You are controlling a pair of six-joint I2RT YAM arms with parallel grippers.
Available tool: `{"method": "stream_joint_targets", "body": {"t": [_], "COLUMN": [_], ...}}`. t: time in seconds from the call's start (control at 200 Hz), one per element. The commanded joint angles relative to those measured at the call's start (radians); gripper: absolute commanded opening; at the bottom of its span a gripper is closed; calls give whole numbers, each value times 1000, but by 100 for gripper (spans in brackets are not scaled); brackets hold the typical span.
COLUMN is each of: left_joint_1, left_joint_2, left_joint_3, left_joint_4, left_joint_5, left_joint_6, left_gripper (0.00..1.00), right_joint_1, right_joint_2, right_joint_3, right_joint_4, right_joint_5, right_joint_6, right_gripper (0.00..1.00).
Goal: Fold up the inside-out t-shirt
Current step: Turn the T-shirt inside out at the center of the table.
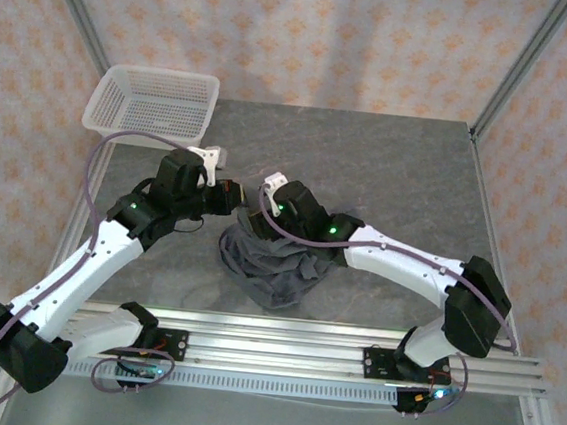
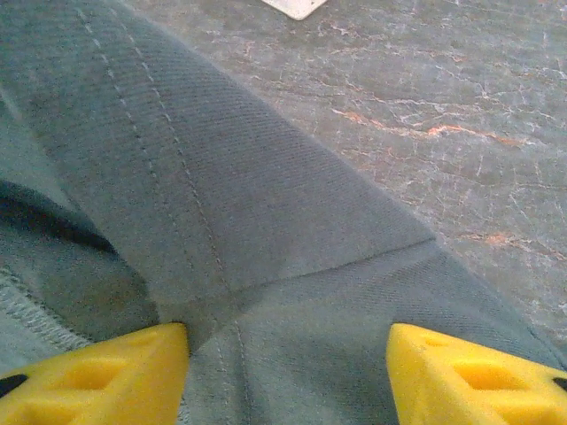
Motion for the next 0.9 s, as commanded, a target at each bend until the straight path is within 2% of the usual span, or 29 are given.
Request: {"method": "stream_joint_targets", "body": {"t": [0.0,0.13,0.19,0.23,0.3,0.395,0.455,0.53,0.606,0.701,0.801,0.896], "left_joint_1": [7,7,7,7,7,7,7,7,7,7,7,7], "left_joint_2": [-12,-19,-23,-24,-26,-24,-26,-33,-42,-53,-53,-47], "left_joint_3": [17,22,22,23,24,33,37,46,58,74,81,81], "left_joint_4": [-11,-14,-16,-20,-31,-79,-104,-127,-136,-142,-144,-148], "left_joint_5": [-11,-14,-15,-17,-30,-84,-105,-116,-120,-120,-116,-120], "left_joint_6": [0,0,1,4,12,29,50,66,72,72,67,61], "left_gripper": [0,0,0,0,0,0,0,0,0,0,0,0], "right_joint_1": [7,7,7,7,7,8,5,2,-12,-43,-73,-113], "right_joint_2": [-28,-10,11,25,46,32,9,-24,-38,-40,-54,-73], "right_joint_3": [20,27,40,53,84,96,98,85,76,81,72,61], "right_joint_4": [53,63,52,39,-1,-46,-83,-125,-168,-250,-282,-306], "right_joint_5": [-51,-99,-49,-8,136,343,449,548,588,615,567,521], "right_joint_6": [20,-4,-5,-7,13,55,79,95,103,142,177,227], "right_gripper": [63,66,64,59,44,32,31,37,42,32,19,16]}}
